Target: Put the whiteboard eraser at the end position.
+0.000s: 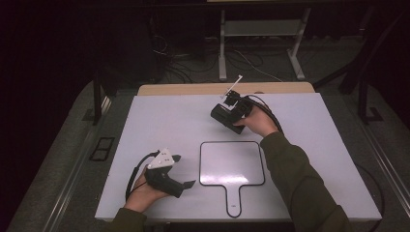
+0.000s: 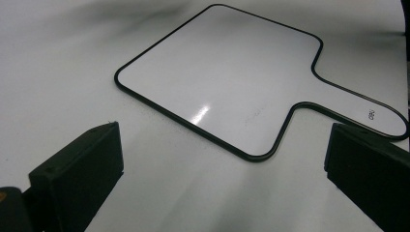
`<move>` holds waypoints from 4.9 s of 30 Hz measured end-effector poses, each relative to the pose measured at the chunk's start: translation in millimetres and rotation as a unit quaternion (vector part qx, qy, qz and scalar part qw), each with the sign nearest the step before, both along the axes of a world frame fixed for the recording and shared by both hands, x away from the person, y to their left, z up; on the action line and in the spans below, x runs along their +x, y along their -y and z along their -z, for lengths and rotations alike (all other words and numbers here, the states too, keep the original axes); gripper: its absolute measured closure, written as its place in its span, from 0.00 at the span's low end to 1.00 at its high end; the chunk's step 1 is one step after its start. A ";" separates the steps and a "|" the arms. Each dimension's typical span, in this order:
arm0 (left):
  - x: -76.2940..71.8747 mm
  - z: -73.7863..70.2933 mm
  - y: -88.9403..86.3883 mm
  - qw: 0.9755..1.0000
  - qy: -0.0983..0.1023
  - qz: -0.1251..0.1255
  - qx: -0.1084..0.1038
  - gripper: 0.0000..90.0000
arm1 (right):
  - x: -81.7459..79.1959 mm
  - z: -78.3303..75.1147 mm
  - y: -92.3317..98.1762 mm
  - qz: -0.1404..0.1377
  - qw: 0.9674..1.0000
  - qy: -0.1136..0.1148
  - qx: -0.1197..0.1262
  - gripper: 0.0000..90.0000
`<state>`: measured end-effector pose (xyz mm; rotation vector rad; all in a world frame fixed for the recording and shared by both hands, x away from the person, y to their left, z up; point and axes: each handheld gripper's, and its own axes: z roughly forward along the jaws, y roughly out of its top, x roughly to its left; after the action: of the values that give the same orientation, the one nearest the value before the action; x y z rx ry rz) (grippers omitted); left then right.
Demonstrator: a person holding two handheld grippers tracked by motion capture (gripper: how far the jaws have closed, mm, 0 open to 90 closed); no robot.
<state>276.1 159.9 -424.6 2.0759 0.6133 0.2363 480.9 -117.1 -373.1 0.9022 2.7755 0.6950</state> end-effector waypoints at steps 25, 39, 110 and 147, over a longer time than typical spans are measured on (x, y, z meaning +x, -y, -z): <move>2.0 -0.2 -0.1 1.000 0.001 0.002 -0.001 0.00 | 35.4 41.9 3.8 0.038 0.998 -0.020 -0.035 0.43; 10.6 4.5 -5.1 1.000 0.003 0.010 -0.009 0.00 | 37.5 49.0 13.4 0.068 0.997 -0.021 0.003 0.42; 6.8 2.9 -4.8 1.000 0.001 0.001 -0.025 0.00 | -117.4 31.2 99.7 0.096 0.973 0.104 0.185 0.15; 3.9 1.9 -3.0 1.000 0.002 0.001 -0.027 0.00 | -185.7 58.7 144.9 0.093 0.965 0.119 0.215 0.15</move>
<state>280.0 162.9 -426.6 2.0228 0.6092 0.2193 295.2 -262.0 -431.8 1.0514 2.3312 1.3045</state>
